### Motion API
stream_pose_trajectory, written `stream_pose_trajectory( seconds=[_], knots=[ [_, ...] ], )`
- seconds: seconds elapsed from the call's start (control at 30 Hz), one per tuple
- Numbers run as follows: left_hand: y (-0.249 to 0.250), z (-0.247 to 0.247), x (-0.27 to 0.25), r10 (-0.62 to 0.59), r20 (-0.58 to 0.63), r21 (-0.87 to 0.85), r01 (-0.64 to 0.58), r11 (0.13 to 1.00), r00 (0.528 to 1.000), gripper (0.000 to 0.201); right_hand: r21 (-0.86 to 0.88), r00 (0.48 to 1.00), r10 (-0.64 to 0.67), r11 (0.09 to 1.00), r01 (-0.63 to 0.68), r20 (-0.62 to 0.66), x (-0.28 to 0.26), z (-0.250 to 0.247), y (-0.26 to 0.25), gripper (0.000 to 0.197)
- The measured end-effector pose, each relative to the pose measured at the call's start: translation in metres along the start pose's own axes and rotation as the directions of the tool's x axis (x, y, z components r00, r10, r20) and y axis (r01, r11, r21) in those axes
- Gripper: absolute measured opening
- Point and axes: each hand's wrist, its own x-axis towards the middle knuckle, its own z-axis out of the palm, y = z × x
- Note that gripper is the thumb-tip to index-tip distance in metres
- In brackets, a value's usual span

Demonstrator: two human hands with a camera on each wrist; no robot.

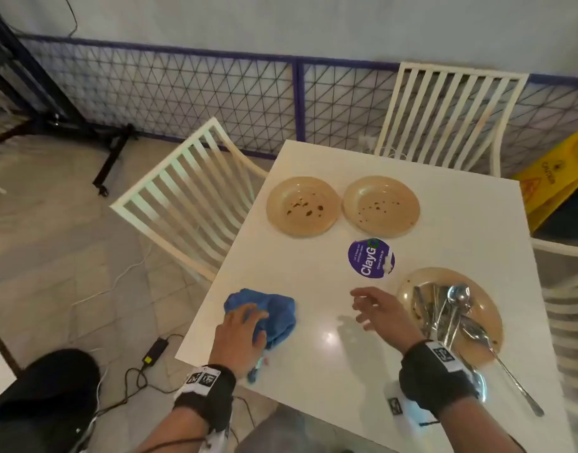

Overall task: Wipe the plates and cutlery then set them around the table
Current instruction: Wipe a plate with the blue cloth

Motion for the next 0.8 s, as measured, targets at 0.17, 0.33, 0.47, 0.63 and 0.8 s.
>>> stream_pose_trajectory(
  seconds=[0.17, 0.33, 0.47, 0.63, 0.8],
  knots=[
    [-0.006, 0.007, 0.042, 0.085, 0.117, 0.14, -0.101, 0.985, 0.99, 0.063, 0.127, 0.991, 0.132, 0.984, -0.126, -0.036, 0.088, 0.023, -0.026, 0.022],
    [-0.022, 0.023, 0.058, 0.184, 0.251, 0.205, -0.238, 0.949, 0.95, 0.071, 0.303, 0.944, 0.323, 0.908, -0.291, -0.063, 0.164, 0.045, -0.033, 0.036],
    [-0.042, 0.039, 0.066, 0.279, 0.261, 0.275, -0.349, 0.896, 0.924, 0.067, 0.43, 0.902, 0.422, 0.834, -0.346, -0.092, 0.208, 0.059, -0.038, 0.044],
    [-0.055, 0.039, 0.072, 0.382, 0.239, 0.223, -0.433, 0.873, 0.893, 0.057, 0.493, 0.874, 0.479, 0.78, -0.385, -0.075, 0.251, 0.071, -0.053, 0.042],
    [-0.064, 0.037, 0.074, 0.476, 0.208, 0.174, -0.511, 0.842, 0.855, 0.054, 0.584, 0.823, 0.547, 0.722, -0.372, -0.152, 0.28, 0.08, -0.062, 0.033]
  ],
)
